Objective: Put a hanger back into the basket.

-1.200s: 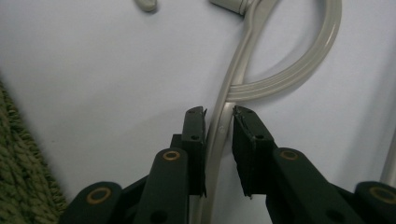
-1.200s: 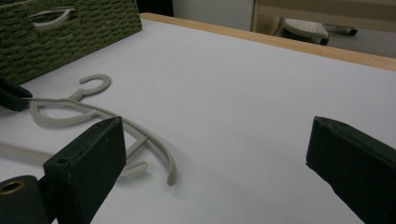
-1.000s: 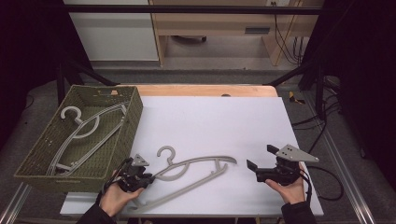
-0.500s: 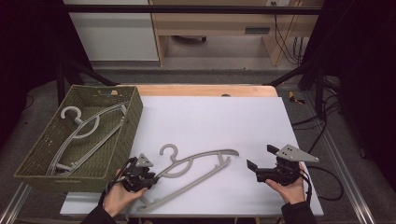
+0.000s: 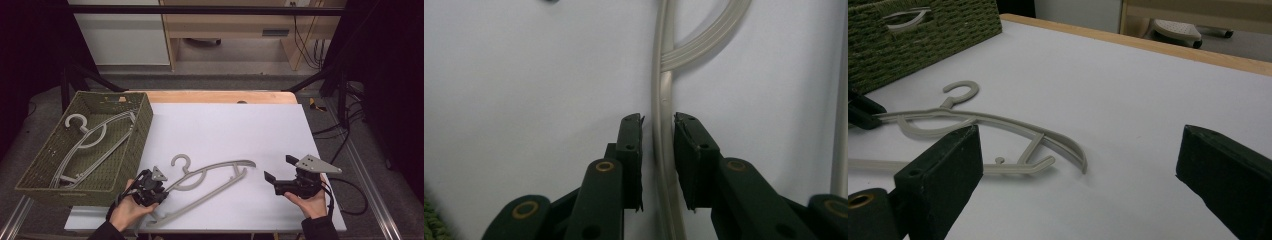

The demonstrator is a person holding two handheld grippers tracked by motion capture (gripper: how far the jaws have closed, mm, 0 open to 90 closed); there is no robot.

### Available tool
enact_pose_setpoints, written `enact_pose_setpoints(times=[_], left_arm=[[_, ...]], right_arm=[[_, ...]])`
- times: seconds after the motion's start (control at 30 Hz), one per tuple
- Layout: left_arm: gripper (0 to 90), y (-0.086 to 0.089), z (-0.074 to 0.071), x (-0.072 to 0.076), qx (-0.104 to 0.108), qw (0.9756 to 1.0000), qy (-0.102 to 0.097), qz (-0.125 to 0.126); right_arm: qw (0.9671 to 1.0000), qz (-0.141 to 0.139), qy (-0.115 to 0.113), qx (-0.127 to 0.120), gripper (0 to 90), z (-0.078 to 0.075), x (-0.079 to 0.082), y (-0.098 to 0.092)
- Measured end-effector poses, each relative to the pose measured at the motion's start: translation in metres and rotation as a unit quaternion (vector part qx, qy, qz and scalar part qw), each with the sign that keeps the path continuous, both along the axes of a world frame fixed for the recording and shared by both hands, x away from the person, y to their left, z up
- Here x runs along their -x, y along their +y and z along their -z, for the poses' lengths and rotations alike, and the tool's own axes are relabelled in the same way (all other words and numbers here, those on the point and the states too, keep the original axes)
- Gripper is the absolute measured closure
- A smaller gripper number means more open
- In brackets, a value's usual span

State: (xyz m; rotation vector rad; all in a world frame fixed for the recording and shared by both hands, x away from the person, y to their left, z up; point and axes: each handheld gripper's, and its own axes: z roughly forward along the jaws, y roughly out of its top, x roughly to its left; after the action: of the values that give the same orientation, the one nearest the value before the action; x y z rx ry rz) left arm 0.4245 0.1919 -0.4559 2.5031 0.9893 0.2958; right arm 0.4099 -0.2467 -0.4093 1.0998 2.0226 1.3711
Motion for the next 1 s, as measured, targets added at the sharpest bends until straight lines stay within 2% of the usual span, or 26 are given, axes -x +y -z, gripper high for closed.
enact_pose_setpoints(times=[0.3, 0.43, 0.57, 0.7, 0.77, 0.87, 1.0], left_arm=[[80.2, -0.009, -0.003, 0.0, -0.025, 0.9996, 0.011, -0.004], [81.5, -0.01, -0.003, 0.0, -0.024, 0.9995, 0.014, -0.013], [82.2, -0.007, -0.002, 0.002, -0.015, 0.9998, 0.005, -0.016], [82.3, -0.002, -0.002, 0.003, 0.007, 0.9998, 0.002, -0.017], [82.4, 0.001, -0.003, 0.004, 0.018, 0.9996, -0.009, -0.021], [82.5, 0.008, -0.01, 0.004, 0.037, 0.9986, -0.023, -0.029], [82.5, 0.015, -0.019, 0.004, 0.05, 0.9975, -0.035, -0.036]], right_arm=[[1.0, -0.002, 0.002, 0.001, 4.9, 0.0, 0.0, 0.0], [1.0, -0.004, 0.005, 0.002, 4.8, 0.0, 0.0, 0.001], [1.0, -0.005, 0.008, 0.003, 4.7, 0.001, 0.0, 0.002], [1.0, -0.005, 0.008, 0.002, 4.8, 0.001, 0.0, 0.001], [1.0, -0.005, 0.008, 0.002, 4.8, 0.001, 0.0, 0.001], [1.0, -0.004, 0.008, 0.002, 4.8, 0.001, 0.0, 0.001], [1.0, -0.004, 0.008, 0.002, 4.8, 0.001, -0.001, 0.001]])
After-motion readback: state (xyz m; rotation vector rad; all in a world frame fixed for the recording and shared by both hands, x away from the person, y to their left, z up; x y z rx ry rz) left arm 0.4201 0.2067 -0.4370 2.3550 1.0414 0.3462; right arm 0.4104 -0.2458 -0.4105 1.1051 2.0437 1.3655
